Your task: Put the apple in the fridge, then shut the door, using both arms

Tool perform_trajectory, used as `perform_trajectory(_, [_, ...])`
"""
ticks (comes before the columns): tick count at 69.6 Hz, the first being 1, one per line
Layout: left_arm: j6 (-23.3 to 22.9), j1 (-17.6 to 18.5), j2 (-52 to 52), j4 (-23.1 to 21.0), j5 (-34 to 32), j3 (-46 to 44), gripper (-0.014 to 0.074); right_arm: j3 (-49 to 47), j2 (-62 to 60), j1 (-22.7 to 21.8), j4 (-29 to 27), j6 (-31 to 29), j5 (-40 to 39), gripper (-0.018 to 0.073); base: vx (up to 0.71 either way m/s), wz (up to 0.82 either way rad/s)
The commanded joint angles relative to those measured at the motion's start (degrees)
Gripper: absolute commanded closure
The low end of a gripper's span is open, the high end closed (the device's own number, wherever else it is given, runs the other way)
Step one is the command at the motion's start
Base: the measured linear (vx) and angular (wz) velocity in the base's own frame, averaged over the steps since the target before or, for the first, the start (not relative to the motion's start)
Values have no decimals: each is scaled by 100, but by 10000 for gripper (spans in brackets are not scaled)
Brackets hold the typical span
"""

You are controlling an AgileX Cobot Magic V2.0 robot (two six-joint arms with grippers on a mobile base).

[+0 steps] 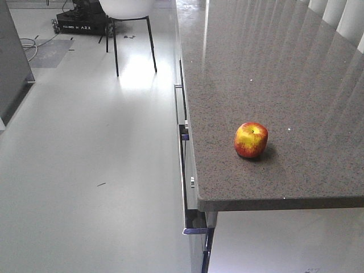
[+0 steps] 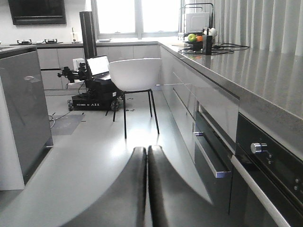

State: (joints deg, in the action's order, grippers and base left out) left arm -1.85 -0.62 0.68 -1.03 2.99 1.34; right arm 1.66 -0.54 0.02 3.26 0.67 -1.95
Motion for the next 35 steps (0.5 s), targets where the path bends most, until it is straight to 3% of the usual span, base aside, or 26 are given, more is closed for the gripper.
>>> perform_trajectory(1, [-21, 7, 76, -26, -414, 73, 603, 51, -36, -2, 34, -20, -454, 562, 0, 0])
perform_trajectory(26, [-21, 7, 76, -26, -414, 73, 603, 9, -36, -2, -120, 145, -524, 562, 0, 0])
perform_trajectory(35, [-21, 7, 76, -26, -414, 73, 603, -426, 9, -2, -248, 288, -124, 562, 0, 0])
